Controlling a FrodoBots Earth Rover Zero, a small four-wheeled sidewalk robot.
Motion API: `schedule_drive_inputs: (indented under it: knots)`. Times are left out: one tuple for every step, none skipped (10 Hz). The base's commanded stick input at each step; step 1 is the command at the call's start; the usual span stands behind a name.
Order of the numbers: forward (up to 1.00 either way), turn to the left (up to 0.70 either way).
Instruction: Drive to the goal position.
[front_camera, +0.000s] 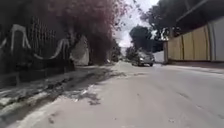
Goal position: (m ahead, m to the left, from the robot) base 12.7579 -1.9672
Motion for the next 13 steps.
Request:
schedule_drive_inputs:
  knots:
    - [1.0,-0.09]
    - [1.0,0.0]
    - [1.0,0.0]
    - [1.0,0.0]
    - [1.0,0.0]
    - [1.0,0.0]
    - [1.0,0.0]
    - [1.0,-0.02]
    - [1.0,-0.07]
    - [1.0,-0.32]
    - [1.0,-0.34]
    - [1.0,0.0]
    - [1.0,0.0]
